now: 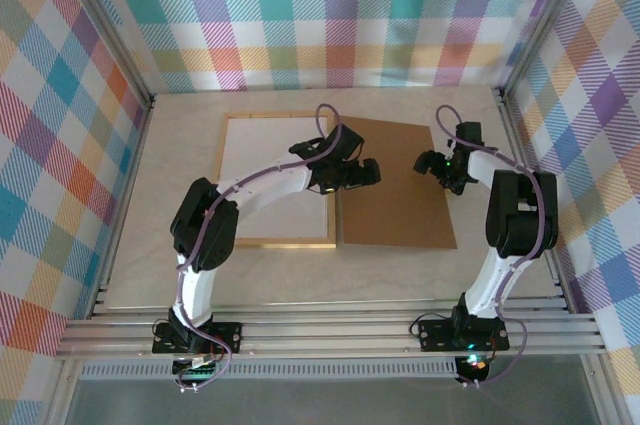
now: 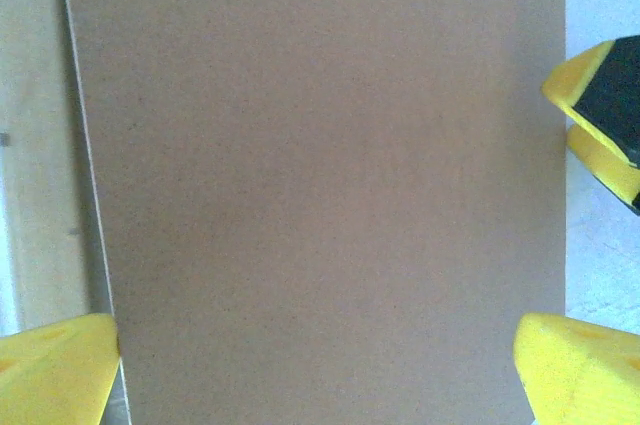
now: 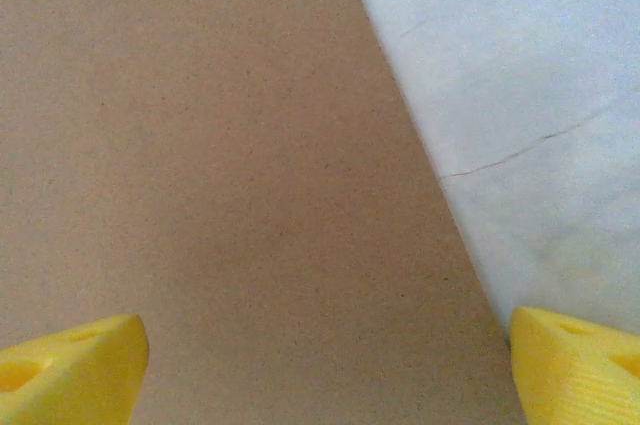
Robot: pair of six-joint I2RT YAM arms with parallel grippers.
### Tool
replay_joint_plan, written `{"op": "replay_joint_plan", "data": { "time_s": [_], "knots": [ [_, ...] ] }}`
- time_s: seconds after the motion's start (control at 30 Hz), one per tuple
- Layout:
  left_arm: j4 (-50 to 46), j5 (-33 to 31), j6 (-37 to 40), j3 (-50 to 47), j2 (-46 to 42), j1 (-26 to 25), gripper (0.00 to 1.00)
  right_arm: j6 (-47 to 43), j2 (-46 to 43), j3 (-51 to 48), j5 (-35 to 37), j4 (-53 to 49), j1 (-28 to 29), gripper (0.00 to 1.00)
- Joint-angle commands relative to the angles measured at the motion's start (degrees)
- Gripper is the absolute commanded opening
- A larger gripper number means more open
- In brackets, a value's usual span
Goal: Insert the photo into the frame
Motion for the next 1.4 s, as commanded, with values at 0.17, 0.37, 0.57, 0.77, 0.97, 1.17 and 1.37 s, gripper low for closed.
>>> {"op": "replay_joint_plan", "data": {
  "time_s": [0.17, 0.37, 0.57, 0.77, 0.97, 1.17, 1.37],
  "knots": [
    [5.7, -0.9, 0.7, -7.8, -6.5, 3.4, 1.00, 7.5, 1.7, -3.3, -14.9, -2.8, 9.0, 0.91],
    [10.6, -0.8, 1.4, -13.0, -10.2, 4.9, 1.00, 8.3, 2.0, -3.8, -15.5, -2.1, 9.9, 0.91],
    [7.7, -2.8, 2.8, -13.6, -11.9, 6.6, 1.00, 7.8, 1.9, -3.3, -12.8, -3.3, 10.0, 0.91],
    [2.9, -8.2, 7.8, -14.4, -12.4, 9.6, 1.00, 5.5, 1.1, -2.4, -8.9, -5.6, 10.0, 0.92],
    [9.6, -3.3, 9.6, -19.8, -11.9, 12.6, 1.00, 4.5, 2.2, -2.1, -8.7, -5.4, 10.0, 0.93],
    [16.5, 2.2, 9.5, -21.4, -8.6, 12.9, 1.00, 4.7, 3.3, -2.6, -10.6, -3.8, 10.0, 0.94],
    [21.2, 6.1, 7.9, -22.2, -7.2, 12.8, 1.00, 4.8, 4.0, -2.9, -11.0, -3.2, 10.0, 0.94]
  ]
}}
